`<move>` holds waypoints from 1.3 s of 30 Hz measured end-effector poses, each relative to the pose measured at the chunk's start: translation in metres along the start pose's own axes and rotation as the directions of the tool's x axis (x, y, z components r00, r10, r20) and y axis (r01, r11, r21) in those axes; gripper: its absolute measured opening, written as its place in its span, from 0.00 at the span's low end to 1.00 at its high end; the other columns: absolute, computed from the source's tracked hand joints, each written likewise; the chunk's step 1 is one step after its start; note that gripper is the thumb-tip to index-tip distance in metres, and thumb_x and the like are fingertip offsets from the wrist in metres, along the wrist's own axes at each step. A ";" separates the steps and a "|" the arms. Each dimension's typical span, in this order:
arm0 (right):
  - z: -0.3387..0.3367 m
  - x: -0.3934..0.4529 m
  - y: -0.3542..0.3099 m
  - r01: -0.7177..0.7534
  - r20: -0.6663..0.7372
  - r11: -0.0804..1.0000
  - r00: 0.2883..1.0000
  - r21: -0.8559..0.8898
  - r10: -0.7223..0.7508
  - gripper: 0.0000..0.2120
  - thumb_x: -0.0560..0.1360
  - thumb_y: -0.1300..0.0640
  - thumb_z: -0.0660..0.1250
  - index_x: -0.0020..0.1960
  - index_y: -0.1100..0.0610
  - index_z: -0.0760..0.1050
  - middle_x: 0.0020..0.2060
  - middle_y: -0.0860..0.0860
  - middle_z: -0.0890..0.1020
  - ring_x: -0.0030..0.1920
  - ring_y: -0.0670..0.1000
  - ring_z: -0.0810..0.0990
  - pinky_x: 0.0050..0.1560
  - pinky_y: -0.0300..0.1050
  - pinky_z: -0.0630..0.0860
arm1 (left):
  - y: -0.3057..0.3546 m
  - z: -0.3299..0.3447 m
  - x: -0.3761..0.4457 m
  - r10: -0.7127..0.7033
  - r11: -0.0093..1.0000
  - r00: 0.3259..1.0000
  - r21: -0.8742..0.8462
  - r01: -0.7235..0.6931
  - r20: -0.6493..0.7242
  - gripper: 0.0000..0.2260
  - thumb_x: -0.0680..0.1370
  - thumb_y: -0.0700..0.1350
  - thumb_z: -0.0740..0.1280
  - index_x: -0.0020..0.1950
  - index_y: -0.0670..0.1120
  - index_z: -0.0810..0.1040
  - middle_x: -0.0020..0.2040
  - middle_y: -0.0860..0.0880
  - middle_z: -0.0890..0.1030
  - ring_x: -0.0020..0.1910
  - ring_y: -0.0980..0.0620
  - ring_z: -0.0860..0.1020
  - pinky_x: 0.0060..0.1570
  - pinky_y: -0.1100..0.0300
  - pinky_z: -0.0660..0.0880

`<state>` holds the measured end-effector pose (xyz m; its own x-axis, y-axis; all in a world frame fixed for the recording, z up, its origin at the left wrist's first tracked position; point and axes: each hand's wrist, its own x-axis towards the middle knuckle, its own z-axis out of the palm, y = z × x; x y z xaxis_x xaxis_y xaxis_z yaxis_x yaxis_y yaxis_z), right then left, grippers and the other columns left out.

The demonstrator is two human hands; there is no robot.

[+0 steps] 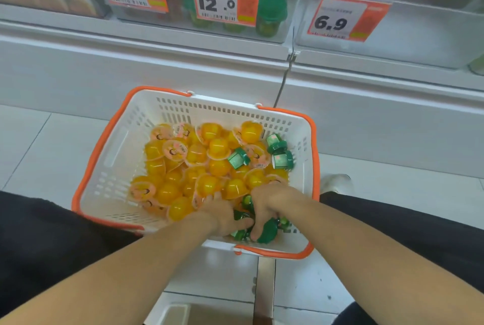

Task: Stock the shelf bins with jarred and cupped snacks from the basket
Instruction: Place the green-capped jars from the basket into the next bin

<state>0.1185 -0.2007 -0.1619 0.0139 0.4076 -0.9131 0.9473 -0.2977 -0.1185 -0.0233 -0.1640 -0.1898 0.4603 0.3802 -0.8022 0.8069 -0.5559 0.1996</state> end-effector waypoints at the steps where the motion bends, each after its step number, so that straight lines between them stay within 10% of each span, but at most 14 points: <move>1: 0.002 -0.001 -0.005 0.006 -0.033 1.000 0.999 -0.026 -0.007 0.33 0.60 0.40 0.82 0.56 0.58 0.77 0.45 0.50 0.80 0.45 0.53 0.79 0.49 0.46 0.79 | -0.001 -0.003 -0.005 0.035 0.999 0.999 -0.001 -0.035 -0.034 0.29 0.75 0.71 0.59 0.72 0.60 0.70 0.70 0.46 0.66 0.71 0.42 0.61 0.69 0.44 0.62; 6: -0.007 -0.005 -0.001 -0.026 0.043 0.998 0.999 0.062 0.024 0.30 0.60 0.41 0.82 0.53 0.56 0.76 0.51 0.53 0.82 0.48 0.53 0.82 0.53 0.49 0.81 | -0.020 -0.017 -0.016 0.117 0.876 0.975 -0.442 -0.192 -0.191 0.23 0.69 0.65 0.73 0.47 0.45 0.81 0.44 0.46 0.82 0.48 0.45 0.78 0.44 0.52 0.74; 9: -0.038 -0.022 0.011 -0.016 0.063 0.975 0.998 0.224 0.002 0.26 0.64 0.42 0.80 0.50 0.58 0.77 0.47 0.54 0.83 0.41 0.48 0.82 0.43 0.41 0.81 | -0.033 -0.038 -0.022 0.039 0.701 0.968 -0.684 -0.203 -0.248 0.28 0.63 0.65 0.79 0.49 0.45 0.79 0.45 0.47 0.85 0.46 0.48 0.83 0.47 0.51 0.82; 14: -0.119 -0.083 0.029 0.131 -0.101 0.893 0.990 0.431 -0.096 0.19 0.70 0.48 0.78 0.54 0.59 0.82 0.47 0.53 0.87 0.49 0.50 0.85 0.52 0.42 0.81 | -0.035 -0.106 -0.053 0.246 0.073 0.950 -0.973 -0.217 -0.193 0.22 0.73 0.52 0.73 0.61 0.41 0.76 0.60 0.40 0.82 0.57 0.41 0.83 0.61 0.45 0.78; 17: -0.173 -0.137 0.039 0.241 -0.198 0.834 0.967 0.497 -0.162 0.23 0.66 0.50 0.79 0.54 0.64 0.83 0.45 0.57 0.87 0.45 0.53 0.84 0.51 0.44 0.81 | -0.030 -0.166 -0.085 0.411 -0.139 0.889 -0.977 -0.161 -0.205 0.20 0.77 0.49 0.61 0.63 0.37 0.75 0.57 0.34 0.80 0.53 0.35 0.81 0.53 0.46 0.80; 20: -0.214 -0.188 0.037 0.380 -0.334 0.774 0.914 0.507 -0.230 0.32 0.59 0.47 0.78 0.56 0.67 0.81 0.46 0.63 0.85 0.41 0.53 0.82 0.44 0.42 0.78 | -0.021 -0.224 -0.120 0.458 -0.051 0.863 -0.975 -0.214 -0.213 0.24 0.71 0.54 0.57 0.54 0.35 0.77 0.44 0.35 0.78 0.42 0.38 0.79 0.44 0.49 0.77; 25: -0.236 -0.229 0.028 0.683 -0.549 0.562 0.722 0.467 -0.421 0.20 0.67 0.58 0.76 0.59 0.60 0.82 0.60 0.62 0.81 0.63 0.60 0.78 0.68 0.53 0.72 | -0.007 -0.269 -0.167 0.468 0.300 0.862 -0.882 -0.364 -0.197 0.33 0.75 0.64 0.57 0.50 0.32 0.78 0.35 0.37 0.76 0.33 0.41 0.76 0.33 0.55 0.73; 34: -0.257 -0.217 0.025 0.865 -0.716 0.221 0.497 0.450 -0.489 0.26 0.70 0.62 0.75 0.67 0.61 0.75 0.67 0.57 0.77 0.68 0.56 0.75 0.68 0.52 0.73 | -0.006 -0.260 -0.161 0.323 -0.004 0.782 -0.827 -0.562 -0.533 0.26 0.78 0.62 0.60 0.51 0.39 0.78 0.39 0.38 0.78 0.36 0.42 0.77 0.37 0.52 0.76; 39: -0.269 -0.218 0.006 0.782 -0.752 0.483 0.576 0.394 -0.320 0.21 0.73 0.45 0.73 0.60 0.58 0.82 0.54 0.56 0.84 0.52 0.57 0.82 0.58 0.52 0.77 | -0.016 -0.266 -0.155 0.182 0.028 0.703 -0.711 -0.703 -0.688 0.26 0.71 0.60 0.72 0.56 0.39 0.77 0.39 0.36 0.79 0.37 0.42 0.79 0.37 0.50 0.78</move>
<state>0.2070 -0.0594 0.1416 -0.0547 0.9793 -0.1949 0.3423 -0.1650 -0.9250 -0.0095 -0.0173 0.0809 0.7246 0.6746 -0.1409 -0.0379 0.2432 0.9692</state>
